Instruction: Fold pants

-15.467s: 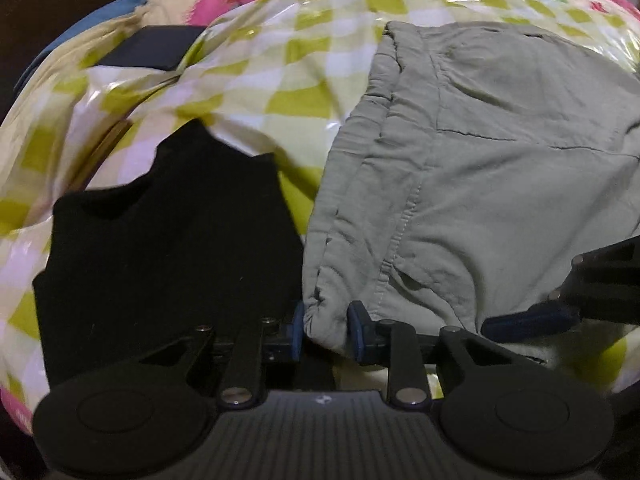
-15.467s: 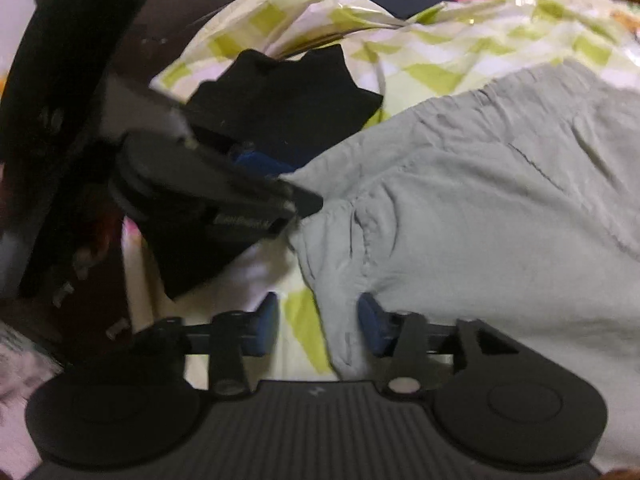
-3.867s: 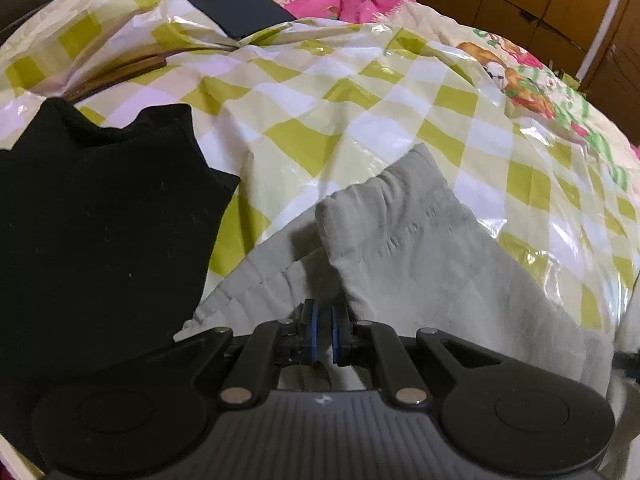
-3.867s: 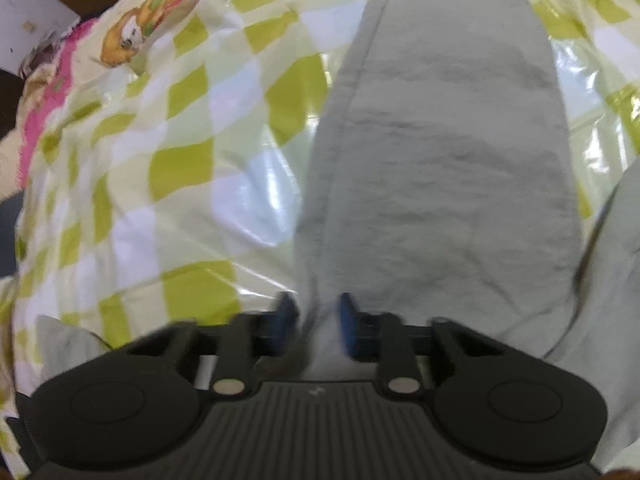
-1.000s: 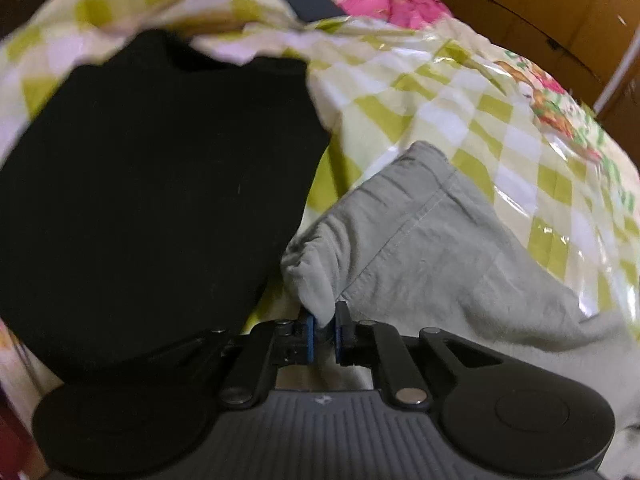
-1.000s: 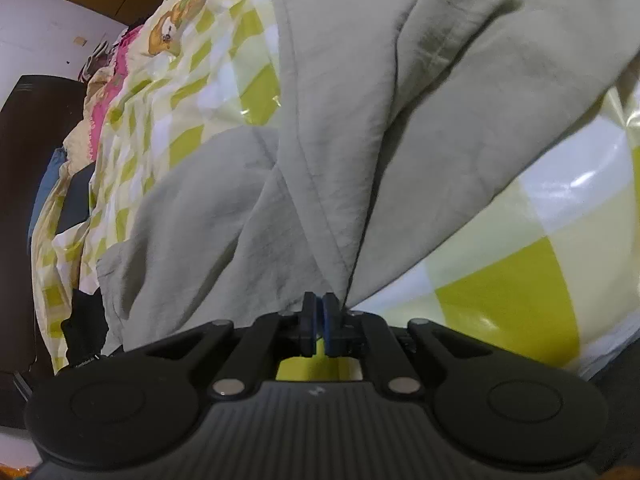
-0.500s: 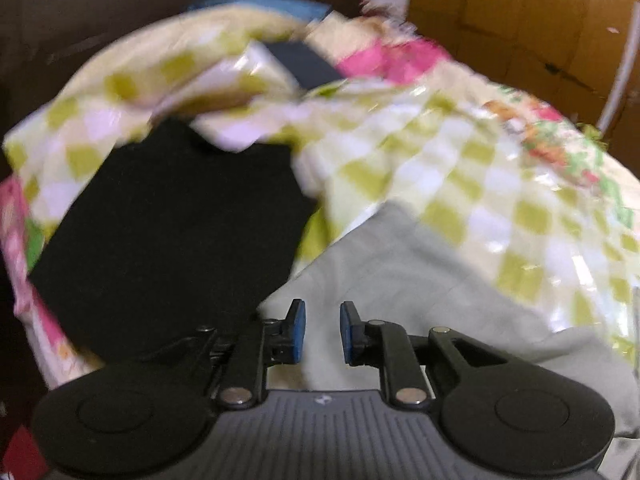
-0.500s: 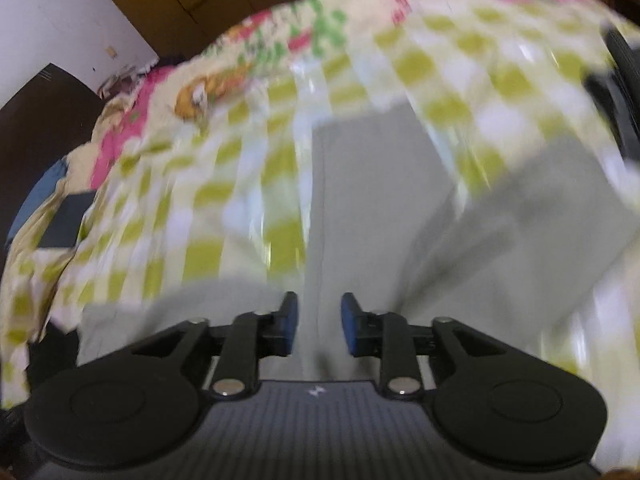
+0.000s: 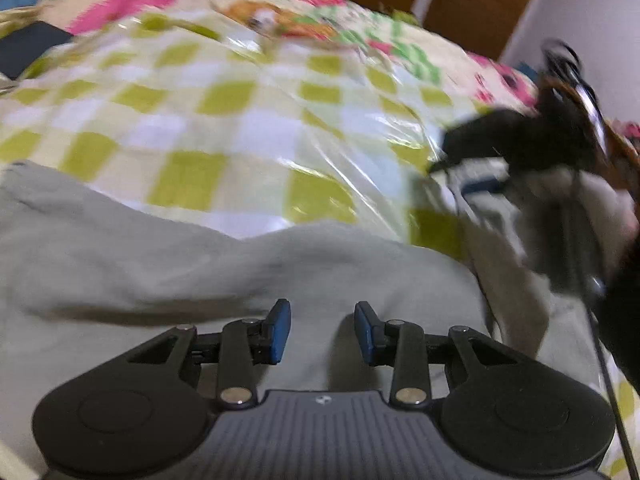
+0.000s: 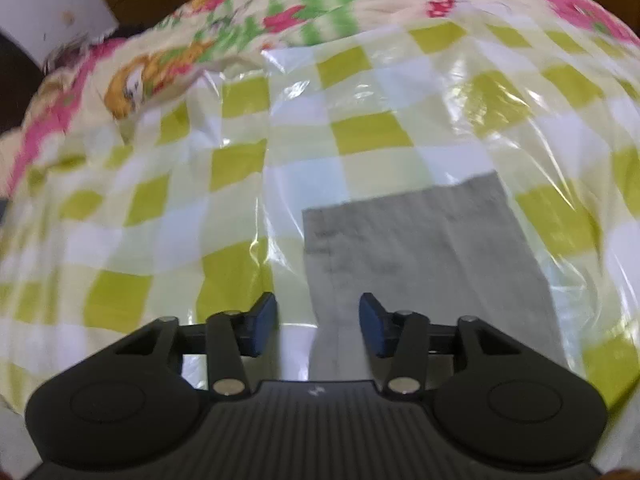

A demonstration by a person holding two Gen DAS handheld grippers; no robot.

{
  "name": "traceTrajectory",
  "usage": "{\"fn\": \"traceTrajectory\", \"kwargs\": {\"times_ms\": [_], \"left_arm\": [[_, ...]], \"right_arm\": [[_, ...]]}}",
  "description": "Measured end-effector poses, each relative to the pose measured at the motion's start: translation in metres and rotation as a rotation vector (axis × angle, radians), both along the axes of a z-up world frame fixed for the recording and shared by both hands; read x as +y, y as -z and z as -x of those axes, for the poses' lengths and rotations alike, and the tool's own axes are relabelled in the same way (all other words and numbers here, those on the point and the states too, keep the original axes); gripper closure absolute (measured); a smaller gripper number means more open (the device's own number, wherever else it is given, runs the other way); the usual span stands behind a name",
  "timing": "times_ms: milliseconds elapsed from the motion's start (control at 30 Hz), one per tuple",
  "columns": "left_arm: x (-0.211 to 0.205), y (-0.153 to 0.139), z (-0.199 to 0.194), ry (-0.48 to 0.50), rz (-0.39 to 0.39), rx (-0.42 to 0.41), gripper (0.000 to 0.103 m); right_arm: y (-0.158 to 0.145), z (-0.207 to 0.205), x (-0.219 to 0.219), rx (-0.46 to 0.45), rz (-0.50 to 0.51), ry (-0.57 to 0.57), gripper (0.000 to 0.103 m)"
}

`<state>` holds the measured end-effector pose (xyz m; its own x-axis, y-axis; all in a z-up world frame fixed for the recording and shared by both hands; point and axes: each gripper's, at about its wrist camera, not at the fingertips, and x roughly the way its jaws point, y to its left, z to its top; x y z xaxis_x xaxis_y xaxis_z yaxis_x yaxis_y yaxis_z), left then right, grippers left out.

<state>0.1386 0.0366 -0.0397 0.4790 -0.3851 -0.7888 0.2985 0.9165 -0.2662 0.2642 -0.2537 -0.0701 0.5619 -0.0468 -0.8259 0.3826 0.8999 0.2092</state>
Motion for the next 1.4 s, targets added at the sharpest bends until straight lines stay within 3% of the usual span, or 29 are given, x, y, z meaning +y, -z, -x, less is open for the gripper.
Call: {"fn": "traceTrajectory", "kwargs": {"times_ms": [167,200,333,433,600,700,833,967,1100,1200,1300,1333,1400], "left_arm": [[-0.001,0.0,0.004,0.007,0.008,0.017,0.054],[-0.001,-0.001,0.006,0.003,0.011,0.022,0.054],[-0.006,-0.007,0.01,0.008,-0.006,0.019,0.054],[-0.013,-0.013,0.013,0.019,-0.022,0.011,0.054],[-0.035,-0.018,0.022,0.074,-0.052,-0.005,0.053],[-0.052,-0.018,0.029,0.107,-0.057,0.0,0.053],[-0.079,-0.018,0.042,0.177,-0.096,-0.019,0.043],[-0.099,-0.016,0.051,0.233,-0.129,-0.024,0.042],[-0.114,-0.009,0.055,0.259,-0.152,-0.013,0.042],[-0.12,-0.008,0.06,0.284,-0.159,-0.01,0.042],[-0.126,-0.005,0.061,0.296,-0.168,-0.003,0.042],[-0.128,-0.005,0.061,0.298,-0.167,-0.002,0.042],[-0.13,-0.006,0.062,0.304,-0.168,-0.002,0.042]], "right_arm": [[0.002,0.023,-0.039,-0.023,-0.094,0.059,0.096],[0.002,0.031,-0.048,-0.026,-0.126,0.071,0.1],[-0.013,0.068,-0.077,-0.095,-0.217,0.102,0.101],[-0.038,0.105,-0.098,-0.203,-0.323,0.128,0.101],[-0.082,0.187,-0.139,-0.372,-0.391,0.196,0.101],[-0.092,0.237,-0.162,-0.433,-0.417,0.256,0.101],[-0.081,0.285,-0.183,-0.454,-0.501,0.318,0.1],[-0.058,0.313,-0.193,-0.443,-0.518,0.375,0.1],[-0.011,0.319,-0.212,-0.338,-0.58,0.426,0.097],[0.006,0.323,-0.21,-0.303,-0.591,0.449,0.093],[0.011,0.315,-0.216,-0.316,-0.634,0.459,0.089],[0.012,0.312,-0.218,-0.329,-0.648,0.462,0.082],[0.008,0.301,-0.222,-0.361,-0.646,0.471,0.079]]}}
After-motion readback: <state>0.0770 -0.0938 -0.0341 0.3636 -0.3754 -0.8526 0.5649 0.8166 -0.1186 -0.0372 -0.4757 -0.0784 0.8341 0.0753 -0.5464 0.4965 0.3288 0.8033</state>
